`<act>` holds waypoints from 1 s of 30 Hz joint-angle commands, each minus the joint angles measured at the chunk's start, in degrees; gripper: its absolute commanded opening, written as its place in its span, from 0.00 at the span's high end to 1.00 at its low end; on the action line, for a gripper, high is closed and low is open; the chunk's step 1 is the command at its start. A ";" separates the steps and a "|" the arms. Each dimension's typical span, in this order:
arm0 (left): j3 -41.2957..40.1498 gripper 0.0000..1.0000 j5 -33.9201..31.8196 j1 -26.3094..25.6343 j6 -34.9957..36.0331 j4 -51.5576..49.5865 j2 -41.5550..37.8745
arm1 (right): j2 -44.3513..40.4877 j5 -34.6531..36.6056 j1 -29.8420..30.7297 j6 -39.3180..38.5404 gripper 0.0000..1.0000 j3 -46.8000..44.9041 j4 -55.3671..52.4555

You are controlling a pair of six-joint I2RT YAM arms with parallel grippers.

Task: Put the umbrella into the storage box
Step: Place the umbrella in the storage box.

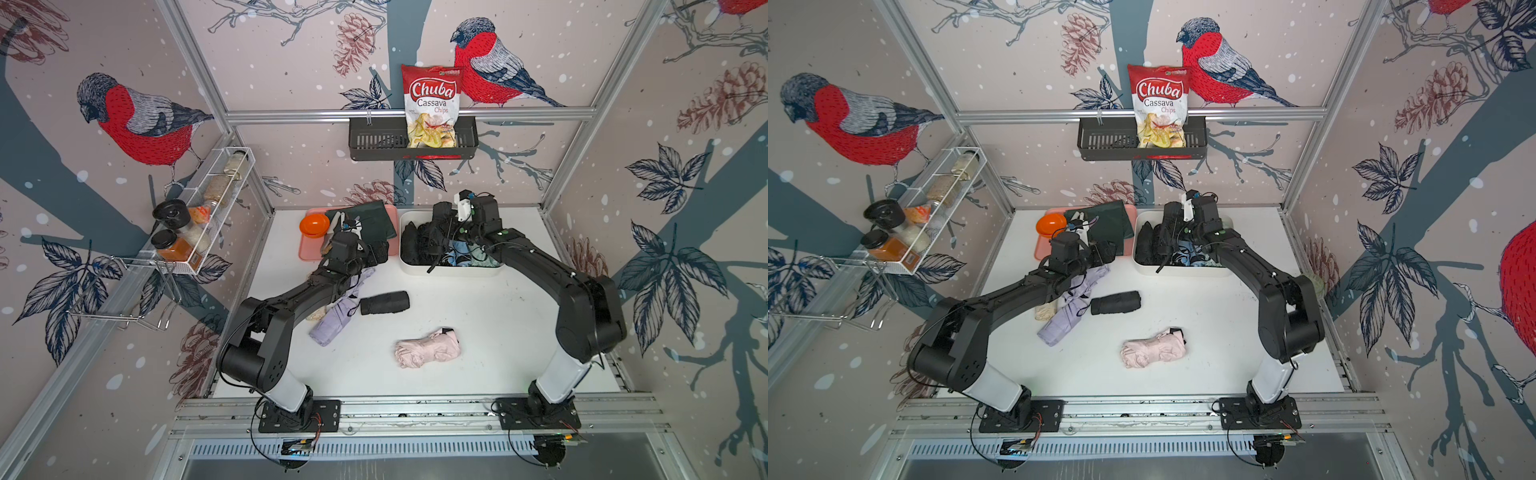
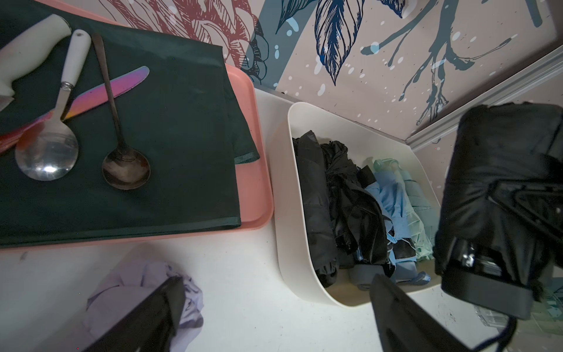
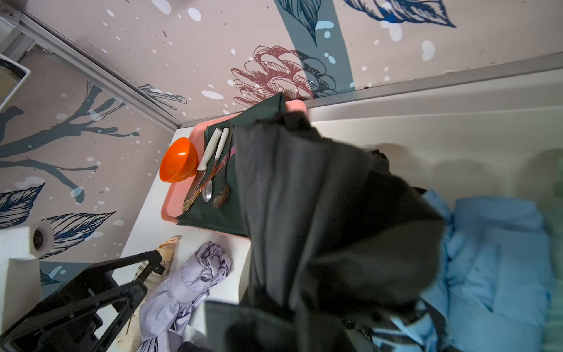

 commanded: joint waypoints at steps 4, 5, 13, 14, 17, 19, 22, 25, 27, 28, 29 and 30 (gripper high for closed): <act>0.87 0.02 0.99 0.43 -0.64 1.92 1.21 | 8.07 -5.81 0.11 0.14 0.89 5.97 8.86; 0.95 0.02 1.06 0.45 -0.72 1.96 1.34 | 9.13 -6.35 0.10 0.16 0.89 6.47 9.82; 1.45 0.02 1.69 0.53 -1.09 2.34 2.47 | 14.68 -6.59 0.76 -0.07 0.90 7.54 15.98; 1.54 0.02 1.79 0.54 -1.12 2.45 2.62 | 15.19 -6.69 0.93 -0.33 0.90 7.84 16.31; 1.62 0.02 2.12 0.54 -1.35 2.57 3.09 | 16.60 -6.96 1.46 -1.00 0.90 8.30 17.14; 1.80 0.02 2.62 0.53 -1.52 2.78 3.45 | 17.16 -6.96 1.46 -0.98 0.90 8.57 17.92; 1.89 0.02 3.28 0.54 -1.95 3.11 3.88 | 17.95 -6.97 1.33 -1.15 0.90 10.17 17.48; 1.89 0.02 3.89 0.54 -2.42 3.71 4.31 | 18.60 -6.82 1.29 -1.72 0.90 11.95 17.64; 1.93 0.02 4.31 0.54 -2.61 3.99 4.63 | 19.14 -6.39 1.23 -1.93 0.90 12.87 18.38; 1.98 0.02 4.55 0.54 -2.68 4.15 4.74 | 19.47 -6.11 1.22 -2.02 0.90 13.49 18.61; 1.98 0.02 4.75 0.54 -2.82 4.29 4.85 | 19.83 -5.91 1.22 -2.09 0.90 13.90 19.06; 1.93 0.02 4.96 0.54 -2.91 4.42 4.95 | 20.10 -5.75 1.12 -2.05 0.90 14.18 19.58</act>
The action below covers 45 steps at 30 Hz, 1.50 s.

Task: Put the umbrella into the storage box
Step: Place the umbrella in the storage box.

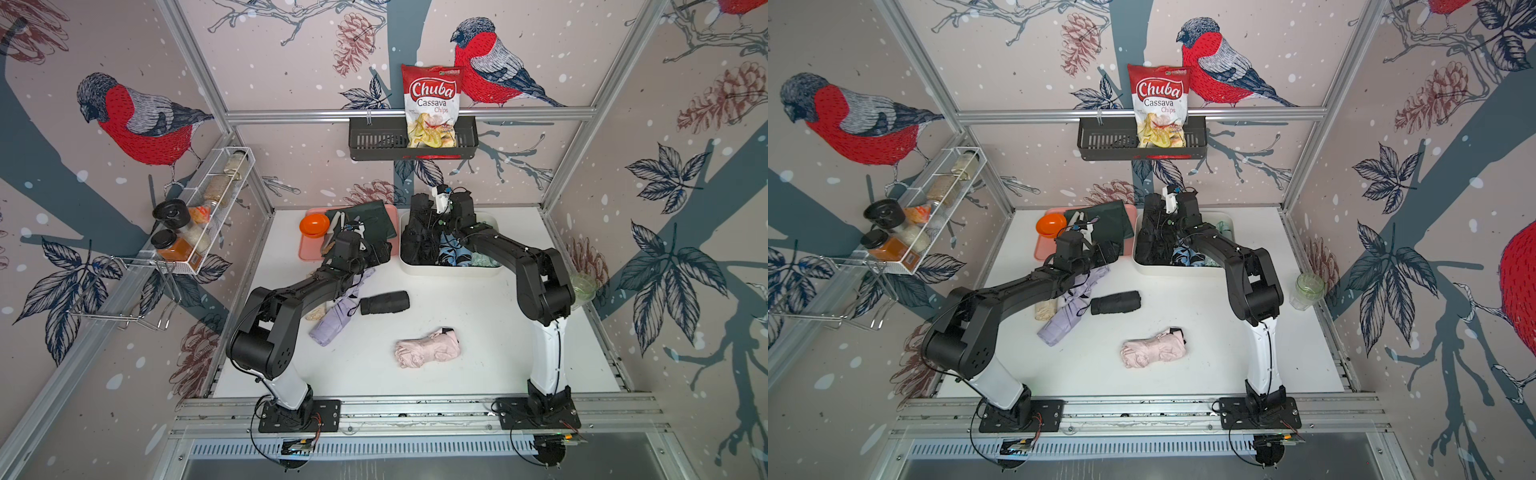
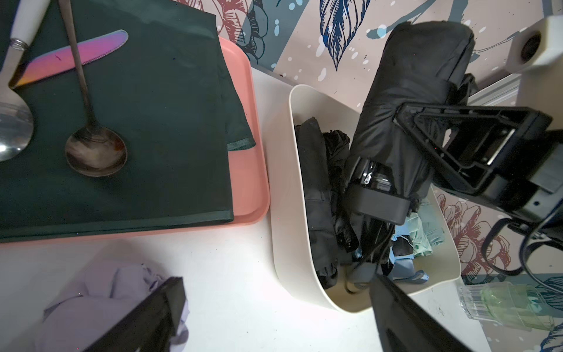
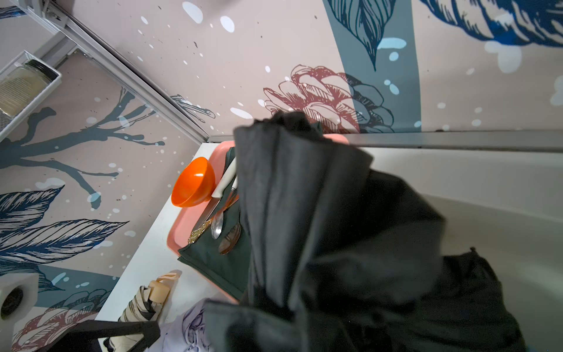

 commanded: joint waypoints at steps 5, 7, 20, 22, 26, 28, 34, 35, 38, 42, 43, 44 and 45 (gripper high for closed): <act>-0.01 0.02 1.13 0.20 -0.52 3.30 0.20 | 1.73 -0.22 0.03 -0.38 0.90 0.78 6.99; -0.10 0.02 0.95 0.17 -0.57 3.27 0.16 | 1.74 -0.61 0.16 -0.38 0.90 -0.46 7.65; -0.04 0.02 0.91 0.19 -0.78 3.33 0.39 | -1.87 -3.89 1.43 3.25 0.89 -8.45 10.09; -0.02 0.02 1.00 0.21 -0.87 3.29 0.43 | -1.79 -5.16 1.53 4.02 0.89 -8.57 9.58; 0.01 0.02 1.00 0.20 -0.91 3.20 0.40 | -1.44 -5.04 2.20 3.95 0.89 -9.65 8.88; 0.00 0.02 1.00 0.21 -0.94 3.24 0.46 | -1.03 -5.24 2.22 4.39 0.89 -10.38 9.34; 0.09 0.02 1.00 0.19 -0.97 3.06 0.52 | -0.12 -7.92 2.26 6.59 0.89 -11.31 10.26; 0.18 0.02 1.00 0.21 -1.07 2.97 0.60 | 0.09 -8.65 2.24 7.01 0.89 -11.31 10.40; 0.27 0.02 0.95 0.21 -1.16 2.97 0.82 | 1.16 -10.05 2.09 8.34 0.88 -10.58 9.13; 0.43 0.02 1.17 0.21 -1.45 3.22 1.22 | 3.30 -9.41 1.76 8.79 0.88 -8.69 5.21; 0.54 0.02 1.33 0.20 -1.52 3.25 1.46 | 4.10 -9.22 1.45 9.31 0.88 -7.98 3.91; 0.54 0.02 1.43 0.19 -1.57 3.24 1.63 | 4.75 -9.44 1.20 9.85 0.88 -7.60 3.32; 0.62 0.02 1.50 0.21 -1.69 3.28 1.78 | 5.49 -10.07 1.01 10.53 0.88 -7.17 2.87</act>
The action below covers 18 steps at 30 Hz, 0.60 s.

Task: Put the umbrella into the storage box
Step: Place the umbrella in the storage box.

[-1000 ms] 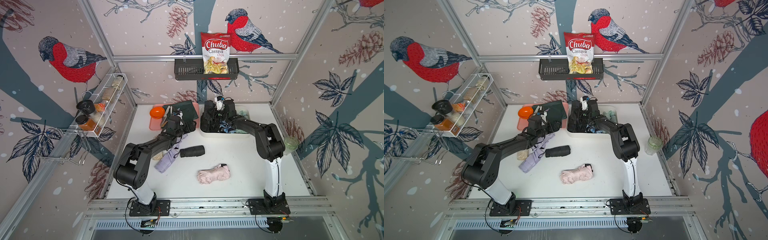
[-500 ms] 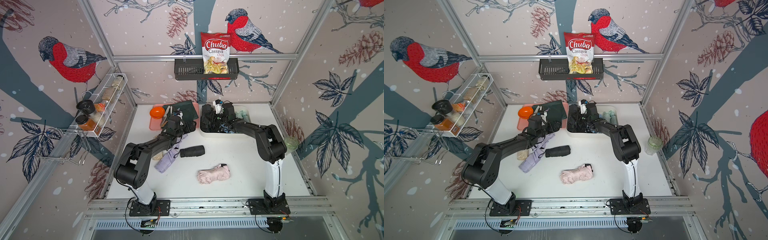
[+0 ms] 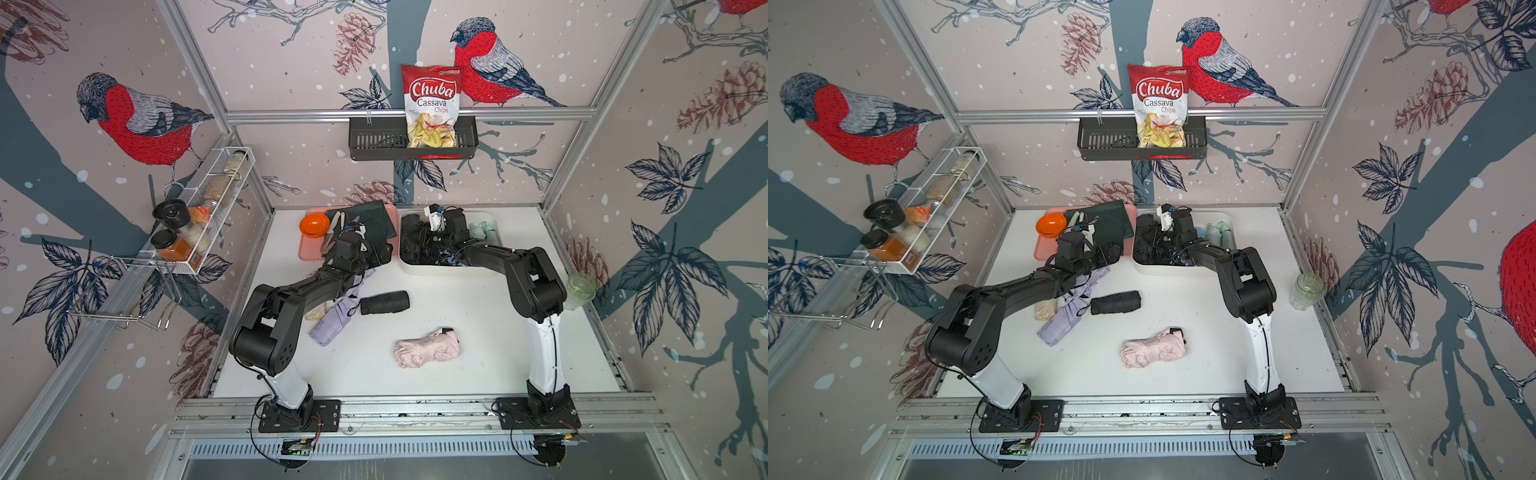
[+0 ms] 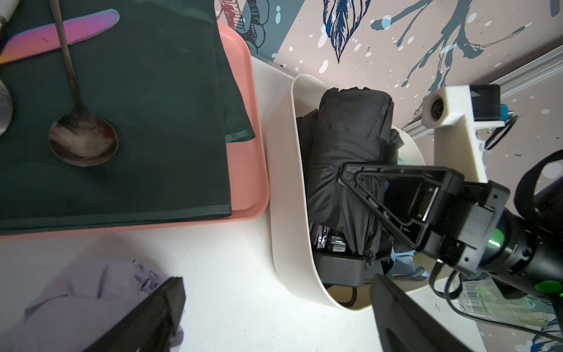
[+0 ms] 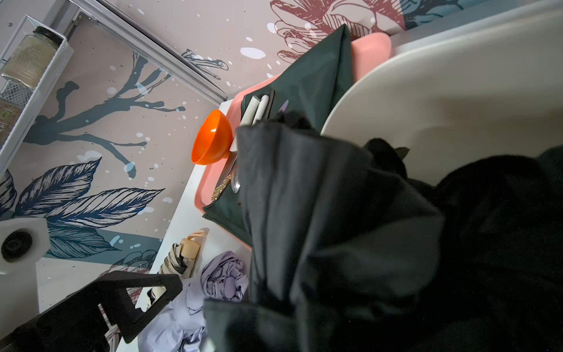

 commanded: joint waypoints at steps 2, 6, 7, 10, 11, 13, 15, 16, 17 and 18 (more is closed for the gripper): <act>0.71 0.02 1.22 0.21 -0.29 2.92 0.56 | 3.11 -1.99 -0.69 1.84 0.85 1.80 -4.69; 1.21 0.02 1.68 0.20 -0.51 2.91 1.17 | 5.12 -1.86 -1.07 1.52 0.82 4.48 -8.62; 1.22 0.02 1.70 0.19 -0.57 2.91 1.21 | 5.14 -1.47 -1.13 1.08 0.80 5.00 -9.62; 1.36 0.02 1.78 0.20 -0.79 2.94 1.23 | 5.00 -0.57 -1.05 0.25 0.73 6.66 -12.32; 1.31 0.02 1.79 0.21 -0.74 2.95 1.25 | 4.83 -0.07 -1.07 0.11 0.70 7.19 -13.18; 1.31 0.02 1.79 0.19 -0.77 2.91 1.32 | 4.04 1.19 -0.91 -0.59 0.60 7.91 -14.74; 1.22 0.02 1.79 0.17 -0.84 2.91 1.20 | 3.12 2.95 -0.63 -1.45 0.52 8.52 -16.28; 1.23 0.02 1.79 0.20 -0.81 2.94 1.14 | 2.48 3.95 -0.47 -1.87 0.48 8.68 -16.84; 1.22 0.02 1.79 0.19 -0.81 2.97 1.05 | 1.97 4.95 -0.45 -2.24 0.45 8.89 -17.43; 1.14 0.02 1.78 0.20 -0.73 2.90 0.91 | 1.57 5.59 -0.29 -2.62 0.43 9.05 -17.84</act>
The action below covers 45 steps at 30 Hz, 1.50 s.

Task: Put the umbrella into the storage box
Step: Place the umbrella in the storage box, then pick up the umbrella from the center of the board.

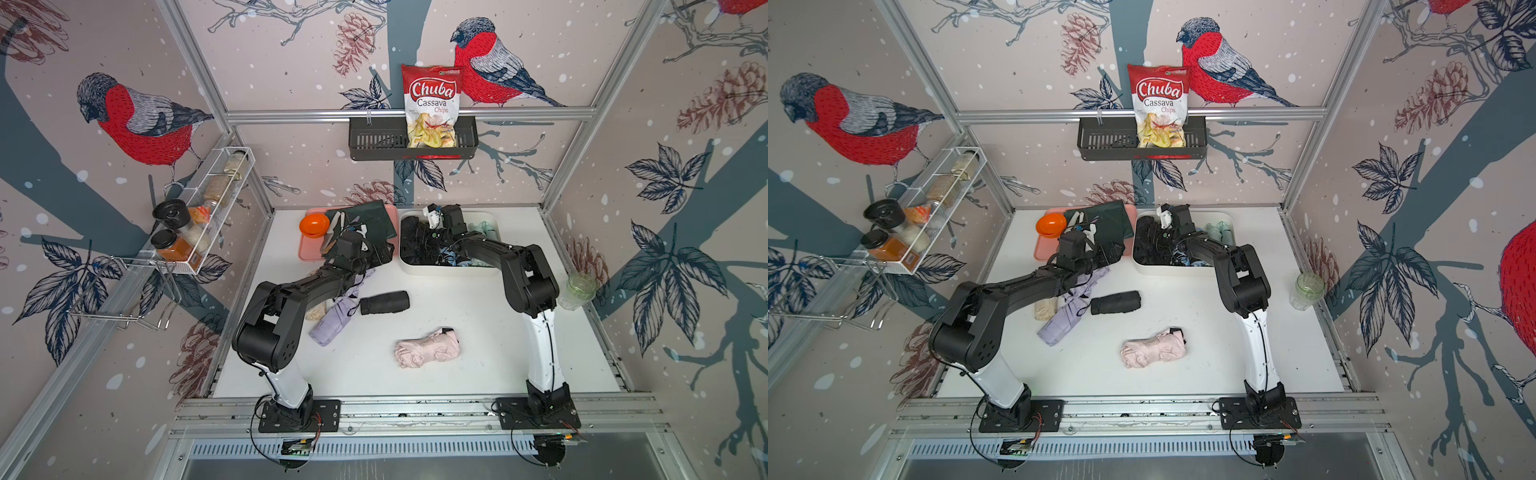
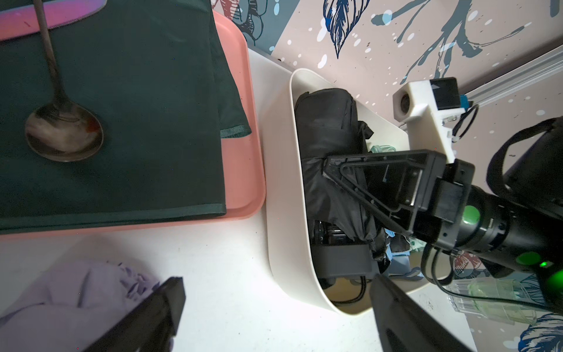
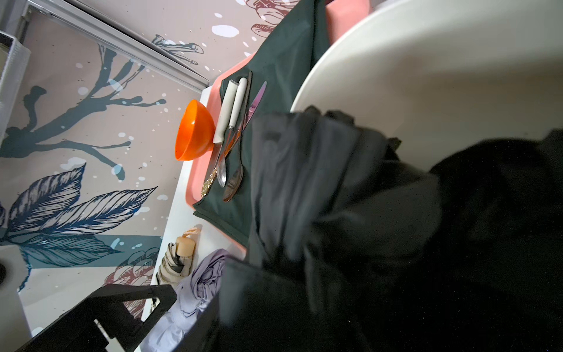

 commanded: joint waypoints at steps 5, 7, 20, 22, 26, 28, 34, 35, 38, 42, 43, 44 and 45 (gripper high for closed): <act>0.06 0.02 0.39 0.20 -0.03 2.54 -0.97 | -2.83 8.61 0.32 -3.42 0.40 1.11 -7.35; -0.04 0.02 0.22 0.21 0.07 2.42 -1.23 | -3.48 10.20 0.52 -3.82 0.39 1.12 -8.41; -0.91 0.02 -2.54 0.43 -0.35 -0.35 -3.38 | -13.85 16.29 3.17 -9.67 0.29 -5.88 -10.12; -2.25 0.02 -3.31 0.88 -1.13 -0.44 -4.78 | -16.52 17.12 3.84 -12.14 0.27 -7.81 -10.72; -5.31 0.01 -5.86 2.23 -2.76 -1.04 -8.45 | -21.95 19.23 5.96 -17.75 0.24 -12.10 -12.40; -6.73 0.01 -5.96 3.07 -2.74 -1.34 -10.06 | -23.96 21.76 7.44 -19.22 0.24 -13.15 -14.74; -6.36 0.04 -3.67 3.61 2.52 -8.18 -11.76 | -30.69 29.16 13.22 -17.82 0.24 -19.73 -18.07; -6.46 0.05 -2.94 3.64 3.27 -8.92 -11.77 | -31.74 30.48 14.40 -17.26 0.24 -21.21 -18.37; -6.73 0.16 -1.27 3.47 4.65 -10.60 -11.53 | -34.80 32.99 17.56 -15.06 0.24 -25.64 -18.38; -5.70 0.27 -1.35 1.70 6.25 -13.74 -9.43 | -38.50 37.20 20.89 -11.03 0.23 -31.15 -18.13; -5.17 0.31 -2.26 1.00 6.77 -14.97 -8.56 | -39.38 38.08 21.53 -10.14 0.23 -32.39 -18.24; -4.54 0.34 -3.16 0.40 7.15 -16.03 -7.70 | -40.01 38.46 22.04 -9.52 0.23 -33.36 -18.24; -4.00 0.36 -4.07 -0.23 7.43 -17.21 -6.65 | -40.49 39.01 22.66 -8.93 0.23 -34.33 -18.31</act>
